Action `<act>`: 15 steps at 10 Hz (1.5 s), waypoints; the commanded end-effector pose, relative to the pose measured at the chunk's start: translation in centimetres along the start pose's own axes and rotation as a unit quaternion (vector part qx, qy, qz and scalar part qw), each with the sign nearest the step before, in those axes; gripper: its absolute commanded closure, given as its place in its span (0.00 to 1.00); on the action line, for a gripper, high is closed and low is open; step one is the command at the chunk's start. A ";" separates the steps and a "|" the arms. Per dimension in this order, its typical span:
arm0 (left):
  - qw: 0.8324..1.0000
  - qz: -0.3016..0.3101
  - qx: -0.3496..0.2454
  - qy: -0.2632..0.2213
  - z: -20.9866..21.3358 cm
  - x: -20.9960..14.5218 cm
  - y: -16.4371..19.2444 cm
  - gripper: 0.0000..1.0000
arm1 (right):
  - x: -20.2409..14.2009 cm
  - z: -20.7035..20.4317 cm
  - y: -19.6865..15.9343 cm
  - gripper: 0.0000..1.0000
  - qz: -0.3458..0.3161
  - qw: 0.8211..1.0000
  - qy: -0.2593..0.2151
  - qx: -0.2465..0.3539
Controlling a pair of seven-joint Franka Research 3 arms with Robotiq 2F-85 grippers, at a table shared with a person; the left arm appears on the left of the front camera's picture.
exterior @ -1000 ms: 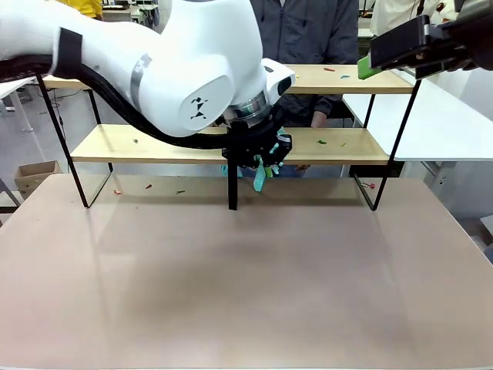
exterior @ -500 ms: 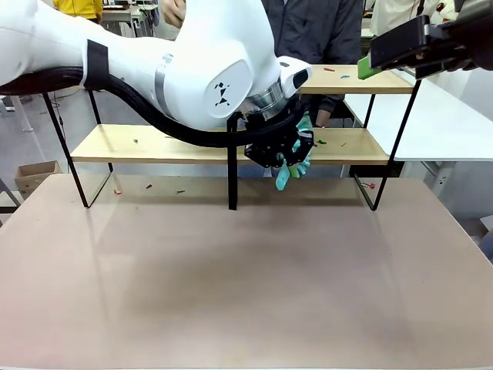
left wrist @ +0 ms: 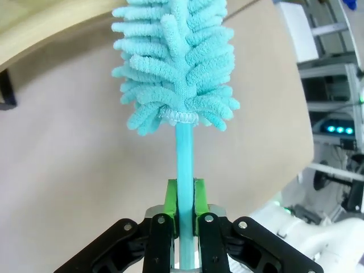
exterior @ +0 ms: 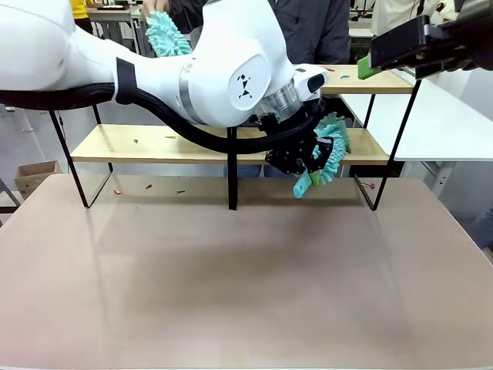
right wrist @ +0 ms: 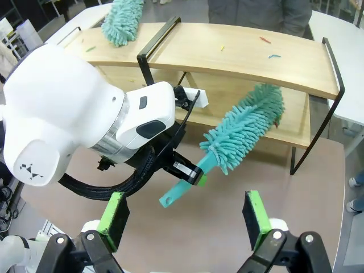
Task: Clean the shelves.
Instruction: Clean a randomly selected level of the Shelf with the Duster.
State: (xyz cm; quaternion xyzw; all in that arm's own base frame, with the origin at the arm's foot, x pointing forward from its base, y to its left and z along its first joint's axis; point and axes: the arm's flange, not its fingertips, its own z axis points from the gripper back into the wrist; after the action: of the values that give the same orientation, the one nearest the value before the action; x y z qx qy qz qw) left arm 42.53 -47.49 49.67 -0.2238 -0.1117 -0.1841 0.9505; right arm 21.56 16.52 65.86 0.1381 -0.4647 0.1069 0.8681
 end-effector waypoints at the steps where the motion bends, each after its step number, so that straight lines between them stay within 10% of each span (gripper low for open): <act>1: 0.995 -0.041 -0.041 0.076 0.2 0.1 0.5 1.00 | 0.0 0.0 -0.1 0.00 -0.001 1.000 0.002 -0.004; 4: 0.972 -0.144 -0.061 0.174 3.5 -2.5 1.1 1.00 | 0.0 0.0 -0.1 0.00 -0.001 1.000 0.002 -0.004; 15: 0.930 -0.268 -0.130 0.214 9.4 -10.1 1.5 1.00 | 0.0 0.0 -0.1 0.00 -0.001 1.000 0.002 -0.004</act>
State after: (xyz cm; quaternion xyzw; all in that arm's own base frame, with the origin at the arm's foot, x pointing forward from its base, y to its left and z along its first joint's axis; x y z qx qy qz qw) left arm 33.33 -39.42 54.78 -0.2510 0.0743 -0.4834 0.8354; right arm 21.56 16.52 65.86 0.1381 -0.4647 0.1069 0.8681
